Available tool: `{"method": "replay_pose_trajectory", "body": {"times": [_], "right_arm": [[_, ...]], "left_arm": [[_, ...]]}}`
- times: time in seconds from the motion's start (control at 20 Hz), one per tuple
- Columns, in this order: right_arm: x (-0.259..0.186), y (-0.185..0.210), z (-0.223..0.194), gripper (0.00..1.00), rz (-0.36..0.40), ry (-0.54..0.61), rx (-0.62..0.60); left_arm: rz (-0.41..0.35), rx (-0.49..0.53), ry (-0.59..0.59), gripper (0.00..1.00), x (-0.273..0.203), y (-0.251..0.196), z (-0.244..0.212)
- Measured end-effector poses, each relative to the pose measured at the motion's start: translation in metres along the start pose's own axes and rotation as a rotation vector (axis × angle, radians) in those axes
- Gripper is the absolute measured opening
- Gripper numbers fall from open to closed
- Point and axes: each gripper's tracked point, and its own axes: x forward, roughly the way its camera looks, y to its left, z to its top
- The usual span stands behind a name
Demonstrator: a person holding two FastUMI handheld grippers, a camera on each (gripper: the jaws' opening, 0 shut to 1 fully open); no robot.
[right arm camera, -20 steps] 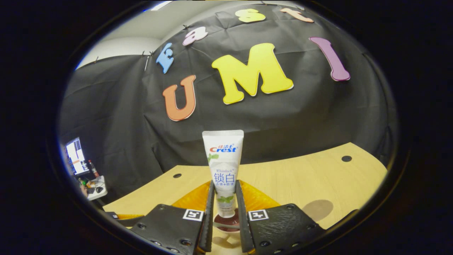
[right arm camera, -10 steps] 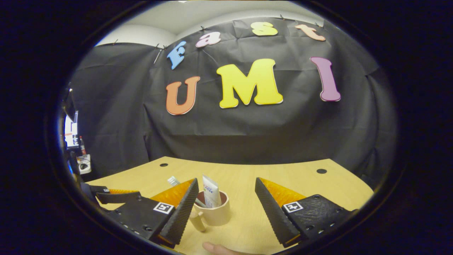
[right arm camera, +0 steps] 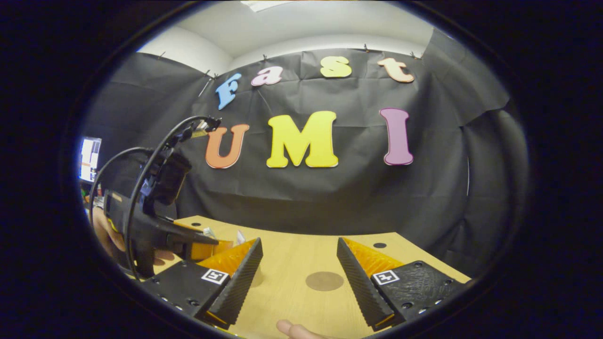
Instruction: Put the toothbrush and toothpaste on the desktop into the cup, then pick up the cup and place it on the coaster on the desktop.
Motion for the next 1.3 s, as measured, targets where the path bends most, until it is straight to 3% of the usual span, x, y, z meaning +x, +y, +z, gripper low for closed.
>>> {"method": "replay_pose_trajectory", "body": {"times": [0.25,0.45,0.75,0.85,0.9,0.95,1.05,1.25,1.3], "right_arm": [[-0.018,-0.048,0.007,0.95,-0.072,-0.023,0.046],[-0.026,-0.063,0.019,0.94,-0.081,-0.043,0.085],[-0.033,-0.084,0.036,0.93,-0.108,-0.090,0.097],[-0.033,-0.087,0.034,0.97,-0.109,-0.080,0.115],[-0.033,-0.093,0.032,0.93,-0.122,-0.066,0.118],[-0.032,-0.100,0.029,0.93,-0.138,-0.057,0.119],[-0.031,-0.114,0.030,0.96,-0.169,-0.049,0.134],[-0.029,-0.122,0.028,0.95,-0.124,-0.018,0.214],[-0.030,-0.120,0.028,0.95,-0.113,-0.014,0.214]], "left_arm": [[-0.007,-0.026,0.216,0.99,0.013,-0.003,-0.001],[-0.077,-0.075,0.460,0.98,0.022,-0.016,-0.028],[-0.030,-0.160,0.722,0.98,0.034,-0.011,-0.073],[-0.033,-0.172,0.774,0.92,0.035,-0.013,-0.079],[-0.025,-0.173,0.798,0.84,0.034,-0.014,-0.080],[-0.017,-0.176,0.806,0.86,0.034,-0.013,-0.079],[-0.012,-0.176,0.810,0.75,0.035,-0.011,-0.074],[0.031,-0.176,0.819,0.32,0.034,-0.003,-0.054],[0.034,-0.178,0.824,0.31,0.032,-0.004,-0.048]]}}
